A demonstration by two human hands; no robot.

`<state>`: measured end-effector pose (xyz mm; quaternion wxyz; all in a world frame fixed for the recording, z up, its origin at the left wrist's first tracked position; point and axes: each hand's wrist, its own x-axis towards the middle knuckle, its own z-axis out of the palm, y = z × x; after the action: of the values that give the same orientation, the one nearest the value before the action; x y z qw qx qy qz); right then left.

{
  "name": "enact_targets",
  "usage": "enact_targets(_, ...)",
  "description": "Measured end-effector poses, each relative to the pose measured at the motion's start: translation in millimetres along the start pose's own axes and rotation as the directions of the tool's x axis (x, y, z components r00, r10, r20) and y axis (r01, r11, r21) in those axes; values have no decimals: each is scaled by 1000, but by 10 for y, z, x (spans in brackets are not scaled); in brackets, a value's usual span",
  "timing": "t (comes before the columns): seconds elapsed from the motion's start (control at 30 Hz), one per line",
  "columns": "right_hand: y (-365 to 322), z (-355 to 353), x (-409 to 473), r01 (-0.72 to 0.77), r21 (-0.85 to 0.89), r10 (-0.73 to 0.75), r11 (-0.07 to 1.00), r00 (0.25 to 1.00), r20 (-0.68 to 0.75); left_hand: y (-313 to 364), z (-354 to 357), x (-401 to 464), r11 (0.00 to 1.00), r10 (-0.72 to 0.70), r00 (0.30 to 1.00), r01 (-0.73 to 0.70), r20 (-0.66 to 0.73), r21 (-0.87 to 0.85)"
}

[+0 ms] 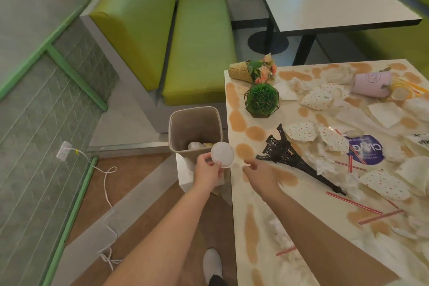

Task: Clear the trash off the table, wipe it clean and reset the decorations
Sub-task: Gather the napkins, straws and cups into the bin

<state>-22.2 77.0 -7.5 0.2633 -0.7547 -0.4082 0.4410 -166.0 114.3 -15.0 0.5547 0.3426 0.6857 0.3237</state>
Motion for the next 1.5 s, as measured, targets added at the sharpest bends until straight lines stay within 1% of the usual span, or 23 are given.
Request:
enact_targets(0.17, -238, 218, 199, 7, 1, -7, 1000, 1000, 19, 224, -332, 536, 999, -43, 997, 45, -58, 27)
enact_targets(0.23, -316, 296, 284, 2, 16, -2, 1000, 1000, 19, 317, -442, 784, 998, -59, 997, 60, -45, 22)
enact_targets(0.3, -373, 343, 339, 0, 27, 0, 1000, 1000, 8, 398, -534, 961, 996, -91, 996, 91, 6, -1)
enact_targets(0.37, -384, 389, 397, -8, 32, 8, 999, 1000, -4, 436, -600, 1083, 990, -137, 989, 134, 51, 50)
enact_targets(0.43, -368, 394, 400, -13, 33, 14, 999, 1000, -14, 406, -639, 1121, 981, -147, 988, 140, 41, 137)
enact_targets(0.53, -292, 354, 371, -23, 42, 24, 999, 999, -28, 355, -610, 1003, 980, -110, 992, 99, 55, 173)
enact_targets(0.77, -56, 165, 144, -58, 57, 60, 997, 997, -38, 200, -270, 420, 974, -70, 976, 22, 208, 224)
enact_targets(0.9, 120, -13, -68, -32, 77, 36, 997, 998, -52, 31, -83, 99, 955, -18, 970, -56, 244, 290)
enact_targets(1.0, 283, -185, -232, -33, 64, 37, 997, 997, -62, -93, 83, -138, 952, 9, 965, -89, 263, 292)
enact_targets(1.13, 572, -501, -500, -42, -2, 42, 999, 996, -82, -292, 335, -516, 947, -21, 945, -86, 327, 310)
enact_targets(1.23, 777, -685, -663, -43, -95, 35, 995, 995, -89, -488, 447, -729, 927, -5, 935, -128, 355, 352)
enact_targets(1.33, 973, -806, -819, -36, -131, 23, 991, 995, -98, -648, 553, -953, 876, 27, 910, -221, 414, 428)
enact_targets(1.43, 1131, -875, -962, 10, -169, -28, 986, 994, -102, -808, 673, -1148, 759, 93, 878, -368, 469, 538)
enact_targets(1.5, 1226, -897, -1025, 34, -209, -55, 977, 994, -93, -889, 726, -1254, 695, 132, 864, -430, 486, 576)
